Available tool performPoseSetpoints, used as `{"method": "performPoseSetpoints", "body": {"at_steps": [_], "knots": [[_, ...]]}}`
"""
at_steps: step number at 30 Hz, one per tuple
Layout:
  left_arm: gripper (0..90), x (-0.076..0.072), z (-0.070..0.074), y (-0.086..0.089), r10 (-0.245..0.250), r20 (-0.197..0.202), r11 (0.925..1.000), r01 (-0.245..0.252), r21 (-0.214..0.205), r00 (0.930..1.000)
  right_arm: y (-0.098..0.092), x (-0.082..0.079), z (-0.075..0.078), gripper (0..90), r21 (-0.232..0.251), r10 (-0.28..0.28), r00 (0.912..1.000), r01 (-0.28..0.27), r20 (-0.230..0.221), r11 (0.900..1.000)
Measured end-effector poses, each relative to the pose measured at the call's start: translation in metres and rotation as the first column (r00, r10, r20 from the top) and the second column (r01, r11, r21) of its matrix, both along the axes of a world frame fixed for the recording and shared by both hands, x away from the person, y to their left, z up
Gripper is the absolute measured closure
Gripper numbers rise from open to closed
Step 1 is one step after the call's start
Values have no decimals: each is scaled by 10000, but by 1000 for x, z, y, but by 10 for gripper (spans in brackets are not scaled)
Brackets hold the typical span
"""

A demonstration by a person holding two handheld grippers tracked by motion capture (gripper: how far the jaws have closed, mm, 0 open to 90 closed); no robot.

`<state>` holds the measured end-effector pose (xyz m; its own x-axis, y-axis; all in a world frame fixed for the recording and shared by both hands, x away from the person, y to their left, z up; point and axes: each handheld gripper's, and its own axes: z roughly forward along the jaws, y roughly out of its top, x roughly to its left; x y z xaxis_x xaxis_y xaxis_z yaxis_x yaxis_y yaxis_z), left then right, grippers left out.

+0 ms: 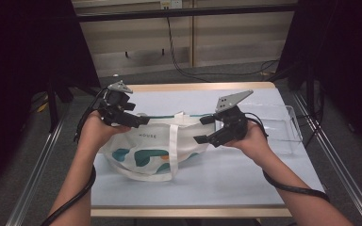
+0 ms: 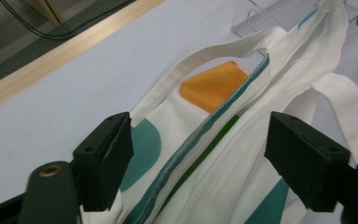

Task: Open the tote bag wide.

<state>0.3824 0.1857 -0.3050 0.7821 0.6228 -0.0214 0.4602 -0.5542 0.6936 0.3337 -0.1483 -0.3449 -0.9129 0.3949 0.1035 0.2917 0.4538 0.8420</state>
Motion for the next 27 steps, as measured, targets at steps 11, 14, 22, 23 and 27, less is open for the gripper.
{"method": "performPoseSetpoints", "body": {"at_steps": [11, 14, 22, 23, 27], "knots": [[257, 4, -3, 0, -104, -142, 9998, 106, 164, 9998, 10, 8, 3, 251, -146, 49, 9997, -46, 219, 9999], [281, 5, -3, 0, -228, -177, 9995, 232, 219, 9996, 15, 10, 5, 251, -203, 120, 9994, -114, 321, 9997], [288, 6, -6, -1, -222, -145, 9995, 225, 243, 9996, 21, 17, 6, 254, -292, 173, 9991, -161, 396, 9994], [292, 6, -7, -2, -202, -184, 9996, 206, 193, 9996, 23, 19, 4, 258, -345, 162, 9993, -151, 330, 9993], [309, 6, -8, -1, -198, -330, 9994, 208, 291, 9993, 29, 21, -1, 296, -637, 400, 9986, -378, 332, 9973]]}}
